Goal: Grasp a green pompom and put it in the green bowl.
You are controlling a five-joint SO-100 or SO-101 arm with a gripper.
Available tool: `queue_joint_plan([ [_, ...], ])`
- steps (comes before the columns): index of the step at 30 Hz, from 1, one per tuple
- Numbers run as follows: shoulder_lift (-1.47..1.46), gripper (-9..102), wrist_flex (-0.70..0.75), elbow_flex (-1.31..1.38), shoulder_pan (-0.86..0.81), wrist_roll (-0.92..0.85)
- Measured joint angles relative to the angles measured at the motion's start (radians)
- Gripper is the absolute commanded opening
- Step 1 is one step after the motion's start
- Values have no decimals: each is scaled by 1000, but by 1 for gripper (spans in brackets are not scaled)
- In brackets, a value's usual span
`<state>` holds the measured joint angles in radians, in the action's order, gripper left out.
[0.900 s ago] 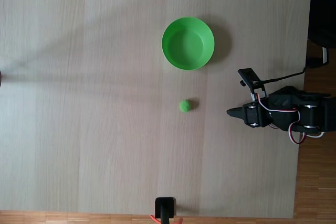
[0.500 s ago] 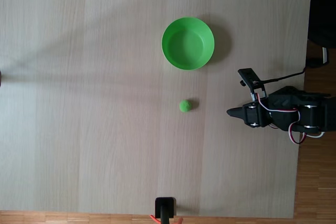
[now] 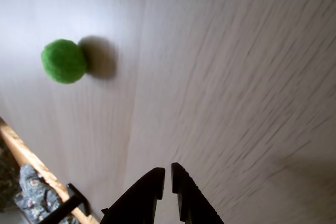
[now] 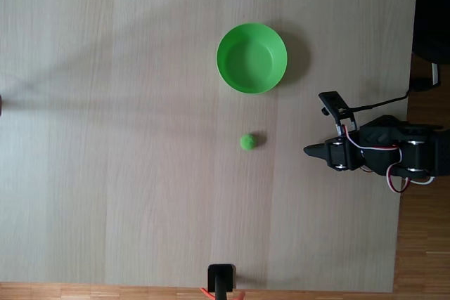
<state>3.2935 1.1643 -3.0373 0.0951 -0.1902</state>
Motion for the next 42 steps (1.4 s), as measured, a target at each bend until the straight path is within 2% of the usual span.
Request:
queue_joint_plan([
  [8,-57,0,0,138,-2,0],
  [17,-503,0,-75,469,-2,0],
  [31,-1308,0,-100,907,-2,0],
  [42,-1569,20,-103,1058,-127,-5],
])
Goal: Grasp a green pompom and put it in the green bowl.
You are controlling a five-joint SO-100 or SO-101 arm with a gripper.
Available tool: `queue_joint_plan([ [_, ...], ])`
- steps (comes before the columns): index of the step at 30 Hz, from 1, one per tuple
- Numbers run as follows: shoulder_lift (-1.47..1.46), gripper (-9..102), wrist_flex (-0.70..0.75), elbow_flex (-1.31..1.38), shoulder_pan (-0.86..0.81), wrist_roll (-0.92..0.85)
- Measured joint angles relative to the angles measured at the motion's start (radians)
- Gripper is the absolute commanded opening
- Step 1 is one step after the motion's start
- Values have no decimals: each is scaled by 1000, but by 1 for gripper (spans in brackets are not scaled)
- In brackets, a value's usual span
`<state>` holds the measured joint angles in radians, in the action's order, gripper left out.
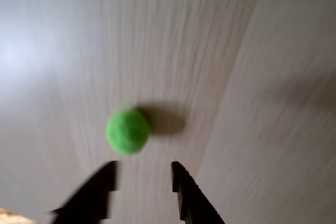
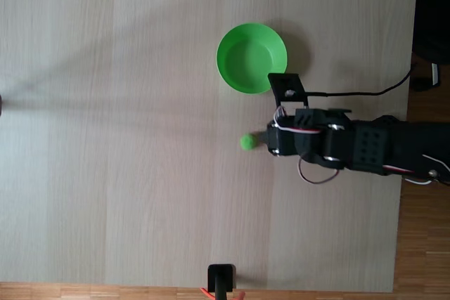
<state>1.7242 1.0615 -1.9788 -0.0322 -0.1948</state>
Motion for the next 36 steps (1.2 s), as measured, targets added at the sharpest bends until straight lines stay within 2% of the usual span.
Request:
queue_joint_plan([
  [8,-112,29,0,23,-2,-5],
  [36,-288,29,-3,115,69,-5],
])
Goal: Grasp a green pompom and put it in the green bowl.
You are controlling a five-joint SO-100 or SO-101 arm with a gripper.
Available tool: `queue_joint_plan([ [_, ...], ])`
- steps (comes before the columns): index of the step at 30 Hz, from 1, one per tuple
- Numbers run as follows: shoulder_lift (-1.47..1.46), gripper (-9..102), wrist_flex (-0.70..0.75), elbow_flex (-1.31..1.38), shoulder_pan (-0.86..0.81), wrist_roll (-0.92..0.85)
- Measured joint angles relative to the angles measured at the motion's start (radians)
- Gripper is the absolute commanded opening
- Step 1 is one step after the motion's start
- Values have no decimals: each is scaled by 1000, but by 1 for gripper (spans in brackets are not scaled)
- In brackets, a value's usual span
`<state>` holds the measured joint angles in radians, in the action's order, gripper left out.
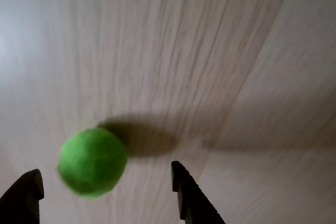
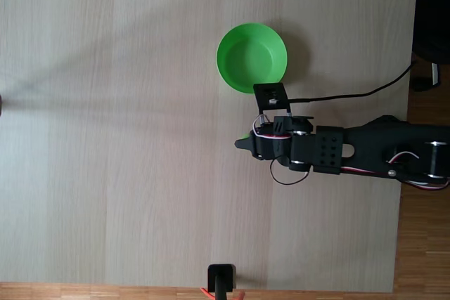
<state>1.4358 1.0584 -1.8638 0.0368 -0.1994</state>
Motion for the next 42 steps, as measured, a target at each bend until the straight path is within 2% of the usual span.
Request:
queue_joint_plan([
  [7,-41,29,-83,0,-2,0],
  [13,-43,29,-91,0,-2,0],
  [22,-43,18,-106,0,-2,0],
  [33,-43,16,-106,0,-2,0],
  [42,-43,0,-106,0,-2,2],
])
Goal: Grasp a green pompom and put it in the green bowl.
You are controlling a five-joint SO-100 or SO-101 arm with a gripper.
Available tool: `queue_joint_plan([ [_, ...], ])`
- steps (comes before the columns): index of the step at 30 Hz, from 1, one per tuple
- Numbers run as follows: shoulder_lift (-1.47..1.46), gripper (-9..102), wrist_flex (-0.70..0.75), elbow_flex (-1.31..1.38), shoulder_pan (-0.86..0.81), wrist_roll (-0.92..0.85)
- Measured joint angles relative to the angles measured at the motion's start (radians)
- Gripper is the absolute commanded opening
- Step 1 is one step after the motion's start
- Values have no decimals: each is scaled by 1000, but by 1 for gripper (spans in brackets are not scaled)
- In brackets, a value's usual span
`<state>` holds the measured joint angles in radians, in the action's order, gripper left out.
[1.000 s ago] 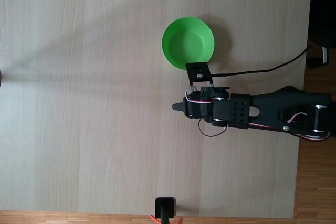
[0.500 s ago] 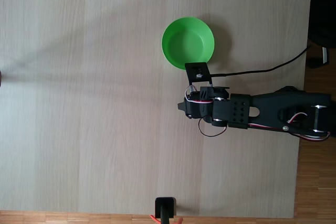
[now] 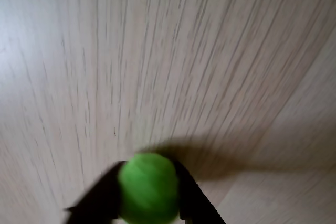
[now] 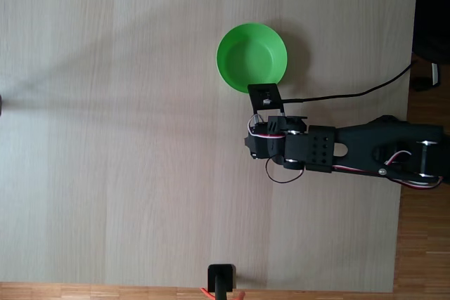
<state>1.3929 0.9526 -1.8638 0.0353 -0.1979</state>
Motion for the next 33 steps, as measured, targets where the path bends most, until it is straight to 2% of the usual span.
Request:
queue_joint_plan([
  [8,26,0,0,0,-40,2],
  [20,353,0,2,0,-133,-2],
  [33,359,0,2,0,-442,-109],
])
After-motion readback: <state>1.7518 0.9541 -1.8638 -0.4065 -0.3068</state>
